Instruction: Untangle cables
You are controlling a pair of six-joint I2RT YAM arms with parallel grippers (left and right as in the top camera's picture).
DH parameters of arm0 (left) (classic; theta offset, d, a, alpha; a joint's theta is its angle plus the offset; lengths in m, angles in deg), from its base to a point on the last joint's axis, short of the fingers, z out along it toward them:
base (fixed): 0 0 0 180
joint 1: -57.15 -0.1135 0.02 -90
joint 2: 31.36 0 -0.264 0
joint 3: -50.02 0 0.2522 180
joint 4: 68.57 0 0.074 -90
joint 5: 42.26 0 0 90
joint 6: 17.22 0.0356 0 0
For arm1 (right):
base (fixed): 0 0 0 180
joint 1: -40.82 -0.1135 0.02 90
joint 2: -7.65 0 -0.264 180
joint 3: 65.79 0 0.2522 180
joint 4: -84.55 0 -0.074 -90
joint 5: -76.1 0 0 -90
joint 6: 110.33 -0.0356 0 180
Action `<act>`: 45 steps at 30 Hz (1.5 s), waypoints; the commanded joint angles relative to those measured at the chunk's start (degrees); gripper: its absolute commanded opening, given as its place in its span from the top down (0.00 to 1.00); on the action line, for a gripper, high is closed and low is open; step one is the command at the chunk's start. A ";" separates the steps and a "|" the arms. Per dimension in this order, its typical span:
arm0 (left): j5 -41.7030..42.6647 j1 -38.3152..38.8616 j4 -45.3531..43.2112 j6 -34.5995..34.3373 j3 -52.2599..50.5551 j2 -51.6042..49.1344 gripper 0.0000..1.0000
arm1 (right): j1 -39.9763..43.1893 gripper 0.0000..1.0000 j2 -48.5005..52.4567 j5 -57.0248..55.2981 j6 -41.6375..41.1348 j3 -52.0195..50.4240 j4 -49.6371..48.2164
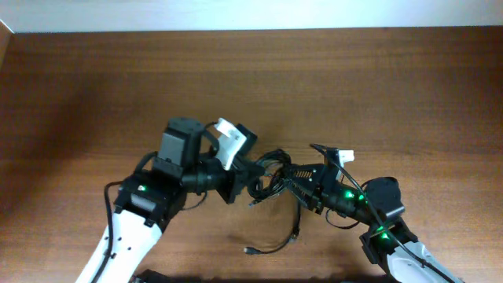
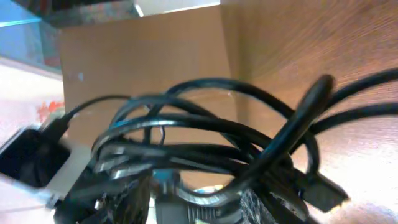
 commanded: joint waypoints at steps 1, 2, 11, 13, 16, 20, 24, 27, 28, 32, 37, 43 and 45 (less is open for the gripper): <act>3.69 4.22 -0.59 -1.51 1.44 0.98 1.00 | -0.31 0.53 2.03 -4.98 -0.02 0.46 -0.28; 5.46 5.44 -1.44 -1.51 1.44 0.98 1.00 | -0.31 0.53 2.67 -5.77 -0.04 0.46 -0.31; 9.81 8.39 -6.93 -5.55 1.42 0.98 1.00 | -0.28 0.78 3.15 -5.31 -1.60 0.44 -0.26; 9.62 8.37 -6.67 -5.51 1.42 0.96 1.00 | -0.28 0.88 3.15 -4.15 -5.03 0.44 -0.24; 6.78 8.33 -5.79 -5.53 1.42 0.98 1.00 | -0.28 0.96 3.15 -0.44 -5.51 0.44 -0.22; -6.43 8.33 -5.66 -5.57 1.42 0.98 1.00 | -0.28 0.96 3.15 6.86 2.40 0.37 1.49; -10.45 8.13 -5.88 -6.54 1.44 0.98 1.00 | -0.24 0.96 3.15 6.91 9.66 0.37 18.78; -10.45 5.05 -6.08 -8.87 1.44 0.98 1.00 | -0.24 0.96 3.15 5.68 15.41 0.37 27.52; -10.43 3.50 -6.08 -11.02 1.44 0.98 1.00 | -0.24 0.96 3.15 5.18 17.86 0.37 28.94; -9.99 0.76 -6.08 -25.90 1.44 0.96 1.00 | -0.24 0.96 3.15 1.38 20.26 0.39 31.69; -12.44 0.81 -3.96 -48.98 1.42 0.96 1.00 | -0.24 0.83 3.15 -3.52 26.34 0.39 32.57; -30.47 0.81 9.99 -64.70 1.20 -0.13 1.00 | -0.24 0.67 3.13 -4.90 36.79 0.39 34.84; -30.73 0.83 11.15 -70.77 1.20 -2.36 1.00 | -0.24 0.67 3.13 -5.57 36.79 0.39 38.56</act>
